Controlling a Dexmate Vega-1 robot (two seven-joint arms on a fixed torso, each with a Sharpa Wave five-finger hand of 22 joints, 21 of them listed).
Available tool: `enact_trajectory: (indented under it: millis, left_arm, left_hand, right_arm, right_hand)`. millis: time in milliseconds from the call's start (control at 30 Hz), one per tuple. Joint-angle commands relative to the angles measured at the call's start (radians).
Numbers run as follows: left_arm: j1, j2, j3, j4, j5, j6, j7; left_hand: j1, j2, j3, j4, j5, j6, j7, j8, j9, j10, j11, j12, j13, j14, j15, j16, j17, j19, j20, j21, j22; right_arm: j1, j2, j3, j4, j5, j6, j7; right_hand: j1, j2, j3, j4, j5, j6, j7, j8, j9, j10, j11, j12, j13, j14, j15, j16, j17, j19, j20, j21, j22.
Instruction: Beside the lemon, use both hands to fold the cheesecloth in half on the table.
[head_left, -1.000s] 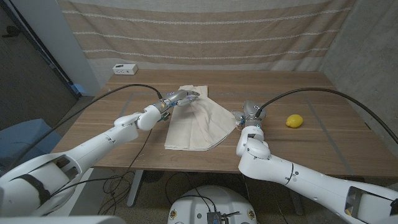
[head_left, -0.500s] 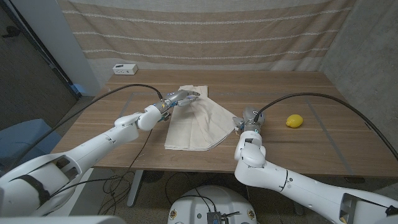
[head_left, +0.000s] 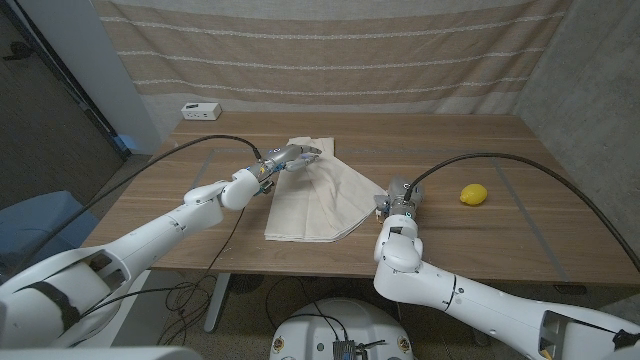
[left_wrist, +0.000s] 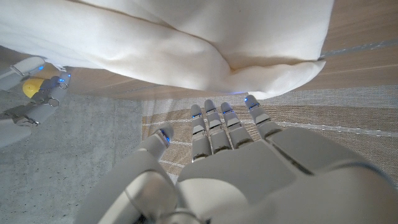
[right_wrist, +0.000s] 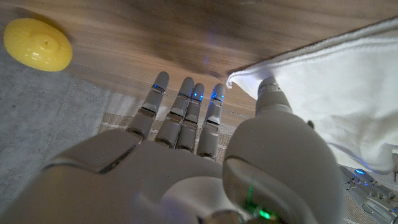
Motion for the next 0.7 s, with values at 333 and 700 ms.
enact_trajectory:
  millis: [333,700]
  left_arm:
    - [0.018,0.015,-0.013,-0.022,-0.006,0.016,0.007]
    - [0.032,0.026,-0.02,-0.046,-0.005,0.028,0.005]
  left_hand:
    - [-0.007,0.02,0.01,-0.004,0.002,0.001,-0.015,0.002,0.001,-0.004,-0.012,-0.004,0.002,-0.004,-0.023,-0.003,-0.001,-0.001,-0.013,0.01,0.002]
    - [-0.007,0.021,0.011,-0.006,0.002,0.001,0.001,0.002,0.001,0.005,-0.001,-0.002,0.002,-0.008,-0.014,-0.004,-0.001,0.0,-0.007,0.01,0.002]
  right_arm:
    - [0.073,-0.001,-0.086,0.097,0.129,0.046,-0.117]
    - [-0.152,-0.044,0.197,0.003,0.253,0.426,-0.323]
  right_hand:
    - [0.143,0.035,0.065,-0.029,0.063,0.285,-0.019,0.096,-0.022,0.121,-0.069,0.064,0.003,0.087,-0.093,-0.01,-0.005,0.042,-0.036,-0.019,0.003]
    - [0.265,0.093,0.145,-0.032,0.057,0.413,0.025,0.118,-0.042,0.258,-0.076,0.127,-0.006,0.212,-0.123,0.013,-0.006,0.116,-0.072,-0.005,0.002]
